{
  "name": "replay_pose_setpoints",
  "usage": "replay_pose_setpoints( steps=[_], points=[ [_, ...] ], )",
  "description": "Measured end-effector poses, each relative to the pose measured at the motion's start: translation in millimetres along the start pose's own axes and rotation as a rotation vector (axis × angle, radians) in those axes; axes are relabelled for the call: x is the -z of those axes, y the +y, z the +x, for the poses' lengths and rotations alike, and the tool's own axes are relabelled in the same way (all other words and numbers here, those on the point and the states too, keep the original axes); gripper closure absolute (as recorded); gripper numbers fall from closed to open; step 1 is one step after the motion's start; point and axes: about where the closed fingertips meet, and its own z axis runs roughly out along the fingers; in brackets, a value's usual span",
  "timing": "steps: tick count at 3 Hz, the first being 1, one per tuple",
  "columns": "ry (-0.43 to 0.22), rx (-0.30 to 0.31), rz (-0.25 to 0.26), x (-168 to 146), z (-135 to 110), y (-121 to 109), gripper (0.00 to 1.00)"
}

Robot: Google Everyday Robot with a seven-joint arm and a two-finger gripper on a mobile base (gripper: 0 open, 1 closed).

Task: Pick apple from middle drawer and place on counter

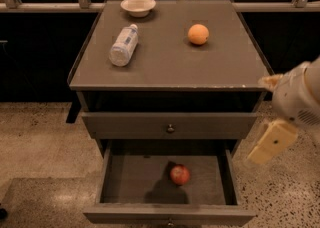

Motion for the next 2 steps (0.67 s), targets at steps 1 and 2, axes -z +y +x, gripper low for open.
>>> replay_pose_setpoints(
  steps=[1, 2],
  points=[
    [-0.067, -0.038, -0.046, -58.8, 16.3, 8.5, 0.00],
    [-0.070, -0.038, -0.037, -59.8, 15.5, 6.6, 0.00]
  ],
)
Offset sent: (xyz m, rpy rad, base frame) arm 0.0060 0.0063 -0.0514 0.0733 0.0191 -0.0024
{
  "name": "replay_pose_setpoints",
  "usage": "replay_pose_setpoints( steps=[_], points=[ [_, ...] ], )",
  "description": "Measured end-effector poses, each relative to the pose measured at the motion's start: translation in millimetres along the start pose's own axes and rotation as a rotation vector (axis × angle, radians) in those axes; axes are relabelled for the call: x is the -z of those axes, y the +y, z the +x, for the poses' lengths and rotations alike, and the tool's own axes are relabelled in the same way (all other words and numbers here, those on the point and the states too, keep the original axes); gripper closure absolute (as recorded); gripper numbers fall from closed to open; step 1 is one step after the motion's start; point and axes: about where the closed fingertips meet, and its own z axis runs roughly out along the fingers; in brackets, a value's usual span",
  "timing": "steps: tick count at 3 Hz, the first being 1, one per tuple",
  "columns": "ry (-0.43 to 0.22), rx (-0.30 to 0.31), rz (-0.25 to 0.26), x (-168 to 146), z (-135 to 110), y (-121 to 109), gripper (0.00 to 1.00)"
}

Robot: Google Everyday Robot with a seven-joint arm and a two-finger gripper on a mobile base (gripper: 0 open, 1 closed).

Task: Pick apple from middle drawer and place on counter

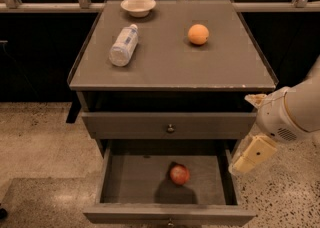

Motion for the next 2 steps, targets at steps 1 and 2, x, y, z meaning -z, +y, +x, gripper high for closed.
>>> replay_pose_setpoints(
  steps=[1, 2],
  points=[
    [-0.040, -0.108, 0.014, -8, 16, 24, 0.00],
    [-0.102, -0.267, -0.005, -64, 67, 61, 0.00]
  ],
)
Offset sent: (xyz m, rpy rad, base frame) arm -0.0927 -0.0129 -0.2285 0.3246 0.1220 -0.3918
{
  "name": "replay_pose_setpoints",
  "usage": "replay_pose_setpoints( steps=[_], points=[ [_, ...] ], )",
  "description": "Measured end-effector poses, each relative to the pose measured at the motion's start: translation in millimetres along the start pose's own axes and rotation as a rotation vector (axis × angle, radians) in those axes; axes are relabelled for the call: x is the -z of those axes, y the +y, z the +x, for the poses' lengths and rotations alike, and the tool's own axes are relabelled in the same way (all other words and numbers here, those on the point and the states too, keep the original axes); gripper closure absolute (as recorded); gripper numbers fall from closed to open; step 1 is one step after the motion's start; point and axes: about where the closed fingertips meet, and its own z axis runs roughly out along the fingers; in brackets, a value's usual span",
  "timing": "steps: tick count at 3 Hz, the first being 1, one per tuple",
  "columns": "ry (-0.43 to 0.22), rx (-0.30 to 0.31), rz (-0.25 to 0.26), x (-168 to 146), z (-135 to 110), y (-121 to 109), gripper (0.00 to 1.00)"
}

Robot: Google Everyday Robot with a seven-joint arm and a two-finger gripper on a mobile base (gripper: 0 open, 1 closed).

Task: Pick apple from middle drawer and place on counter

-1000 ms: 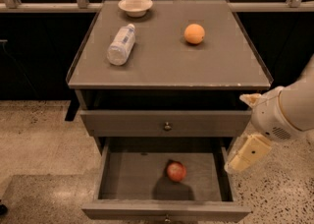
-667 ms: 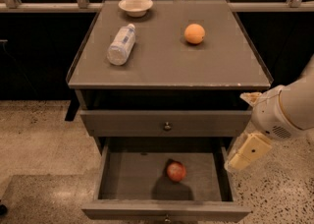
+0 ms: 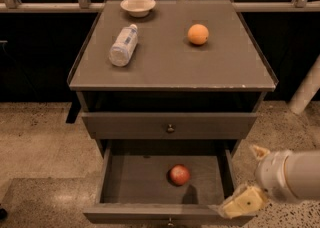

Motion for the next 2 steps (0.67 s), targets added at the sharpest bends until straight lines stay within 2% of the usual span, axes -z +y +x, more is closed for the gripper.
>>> replay_pose_setpoints(
  steps=[1, 2],
  points=[
    [-0.045, -0.107, -0.005, -60.0, 50.0, 8.1, 0.00],
    [-0.044, -0.105, -0.006, -59.2, 49.4, 8.8, 0.00]
  ],
)
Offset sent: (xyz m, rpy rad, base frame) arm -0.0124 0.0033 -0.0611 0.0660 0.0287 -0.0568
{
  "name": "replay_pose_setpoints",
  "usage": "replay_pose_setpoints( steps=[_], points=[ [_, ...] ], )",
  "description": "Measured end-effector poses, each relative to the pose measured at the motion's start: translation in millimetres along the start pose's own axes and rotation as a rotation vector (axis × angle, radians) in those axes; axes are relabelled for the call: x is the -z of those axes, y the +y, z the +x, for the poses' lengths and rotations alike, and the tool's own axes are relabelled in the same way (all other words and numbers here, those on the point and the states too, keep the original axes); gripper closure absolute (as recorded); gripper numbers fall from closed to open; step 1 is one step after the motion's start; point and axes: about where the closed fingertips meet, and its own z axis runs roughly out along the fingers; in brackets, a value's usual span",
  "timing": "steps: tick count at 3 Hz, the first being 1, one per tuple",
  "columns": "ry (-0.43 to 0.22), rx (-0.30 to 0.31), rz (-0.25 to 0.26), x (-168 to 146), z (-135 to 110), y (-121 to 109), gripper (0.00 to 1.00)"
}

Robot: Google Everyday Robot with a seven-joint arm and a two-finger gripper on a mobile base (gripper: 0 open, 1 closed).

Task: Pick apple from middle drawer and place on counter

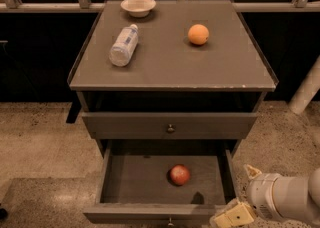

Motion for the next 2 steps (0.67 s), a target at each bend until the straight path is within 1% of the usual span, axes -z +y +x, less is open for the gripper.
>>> replay_pose_setpoints(
  steps=[1, 2],
  points=[
    [-0.009, -0.061, -0.016, -23, 19, -3, 0.00],
    [-0.055, -0.087, -0.040, -71, 28, -7, 0.00]
  ],
)
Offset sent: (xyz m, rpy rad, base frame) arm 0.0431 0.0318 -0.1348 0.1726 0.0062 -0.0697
